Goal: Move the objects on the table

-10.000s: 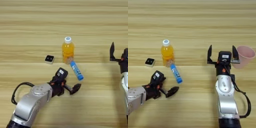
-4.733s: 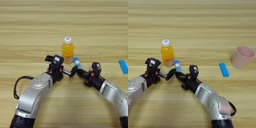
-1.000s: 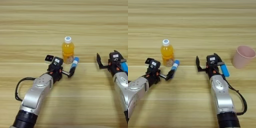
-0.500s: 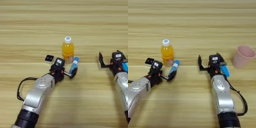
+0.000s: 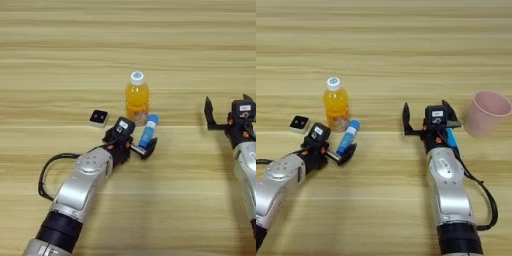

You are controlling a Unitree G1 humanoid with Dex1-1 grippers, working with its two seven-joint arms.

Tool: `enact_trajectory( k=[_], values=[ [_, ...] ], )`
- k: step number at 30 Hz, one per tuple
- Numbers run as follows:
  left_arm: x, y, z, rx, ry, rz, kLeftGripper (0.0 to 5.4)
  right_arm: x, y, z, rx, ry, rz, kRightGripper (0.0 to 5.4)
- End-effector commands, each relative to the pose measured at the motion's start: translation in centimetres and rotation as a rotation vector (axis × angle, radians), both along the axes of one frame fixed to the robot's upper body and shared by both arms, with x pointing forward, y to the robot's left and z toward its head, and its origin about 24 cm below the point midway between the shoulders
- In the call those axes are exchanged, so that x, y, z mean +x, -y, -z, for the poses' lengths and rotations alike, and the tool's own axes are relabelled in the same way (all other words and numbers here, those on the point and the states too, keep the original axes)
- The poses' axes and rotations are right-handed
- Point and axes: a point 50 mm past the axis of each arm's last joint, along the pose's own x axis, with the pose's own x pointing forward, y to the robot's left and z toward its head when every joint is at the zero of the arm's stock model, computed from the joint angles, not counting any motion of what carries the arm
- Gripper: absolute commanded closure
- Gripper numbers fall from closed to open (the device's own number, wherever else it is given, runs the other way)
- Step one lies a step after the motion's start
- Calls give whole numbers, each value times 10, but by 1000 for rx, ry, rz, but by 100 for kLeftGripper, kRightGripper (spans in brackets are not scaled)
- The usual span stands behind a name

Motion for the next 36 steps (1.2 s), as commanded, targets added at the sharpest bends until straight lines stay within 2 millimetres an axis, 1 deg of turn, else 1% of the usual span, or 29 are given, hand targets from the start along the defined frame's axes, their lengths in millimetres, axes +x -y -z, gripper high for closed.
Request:
enact_trajectory(
  k=[1,2,7,12,24,25,26,32,36],
  values=[
    [-3,-4,15,53,-48,-9,0,3,0,-3,10,12,14,2],
    [-3,-4,16,60,-44,-11,0,3,1,-3,10,13,16,2],
    [-2,-5,19,74,-37,-11,48,3,2,-3,13,14,24,0],
    [-4,-5,18,76,-30,-2,99,3,3,-3,17,14,30,0],
    [-8,-12,12,71,-19,-5,200,4,3,-3,27,12,37,0],
    [-8,-12,12,71,-18,-5,218,4,3,-3,28,12,38,0],
    [-8,-12,11,70,-17,-4,224,4,3,-3,28,12,38,0],
    [-8,-14,13,68,-24,-7,270,5,3,-3,30,10,42,0],
    [-7,-15,14,65,-26,-9,315,5,3,-3,32,11,45,0]
  ],
)
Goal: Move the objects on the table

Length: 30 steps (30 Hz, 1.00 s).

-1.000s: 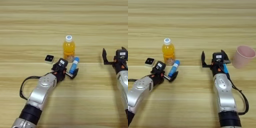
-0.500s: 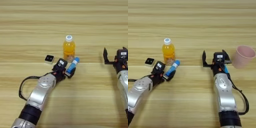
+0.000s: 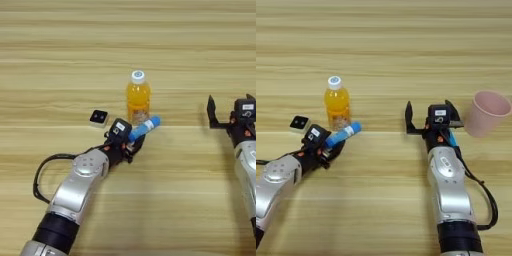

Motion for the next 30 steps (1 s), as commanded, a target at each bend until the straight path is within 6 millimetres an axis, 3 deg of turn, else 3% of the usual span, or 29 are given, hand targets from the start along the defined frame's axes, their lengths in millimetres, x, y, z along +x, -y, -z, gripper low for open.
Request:
enact_trajectory(
  k=[1,11,23,30],
  values=[
    [-4,-4,10,18,-58,-3,323,4,-1,-2,18,8,10,0],
    [-4,-5,9,13,-54,-1,408,4,-1,-2,21,5,15,0],
    [-7,-1,3,-16,-33,32,409,4,0,-1,25,2,19,0],
    [-12,1,-12,-87,-3,113,409,4,0,-1,26,0,20,0]
  ],
)
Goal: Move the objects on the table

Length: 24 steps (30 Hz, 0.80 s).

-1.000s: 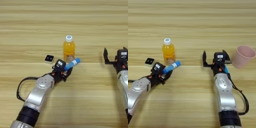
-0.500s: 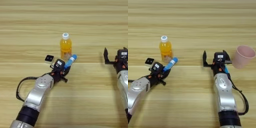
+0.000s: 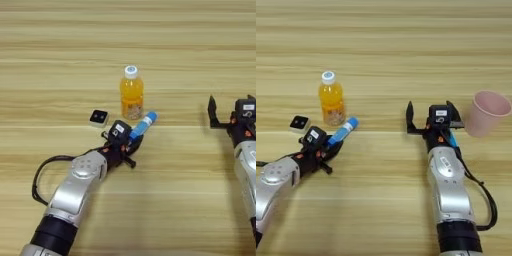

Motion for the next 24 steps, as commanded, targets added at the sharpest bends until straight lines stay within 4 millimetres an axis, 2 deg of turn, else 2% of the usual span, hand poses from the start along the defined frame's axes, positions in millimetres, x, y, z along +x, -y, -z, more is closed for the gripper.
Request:
enact_trajectory(
  k=[1,7,12,24],
  values=[
    [-4,-2,-10,-19,13,47,409,3,0,-2,17,3,3,0],
    [-15,-14,-21,-20,10,60,409,4,0,-2,18,1,6,0],
    [-24,-34,-24,16,-5,27,409,6,0,-1,21,2,8,0],
    [-30,-72,-23,83,-48,-66,409,9,-1,-1,25,4,12,0]
  ],
)
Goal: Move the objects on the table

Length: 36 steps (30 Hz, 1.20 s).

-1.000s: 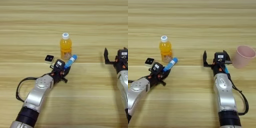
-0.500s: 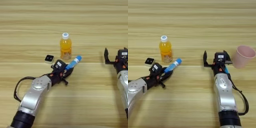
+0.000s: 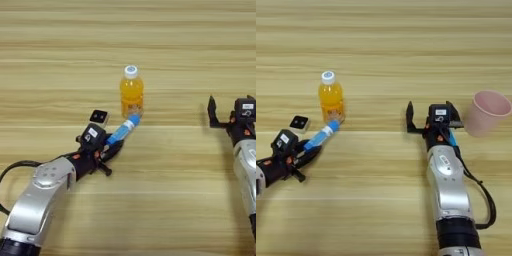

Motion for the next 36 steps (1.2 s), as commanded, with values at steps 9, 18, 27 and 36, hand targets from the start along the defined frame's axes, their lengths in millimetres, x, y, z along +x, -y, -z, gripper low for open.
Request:
enact_trajectory(
  k=[9,18,27,36],
  values=[
    [-1,-28,-6,15,-5,-120,409,4,0,-2,16,14,9,0],
    [9,-30,-16,-102,34,-235,409,4,1,-2,14,13,7,0],
    [20,-33,-12,-146,37,-357,409,3,3,-2,13,13,5,0],
    [30,-55,7,-41,37,-513,409,2,5,-2,12,12,3,0]
  ],
)
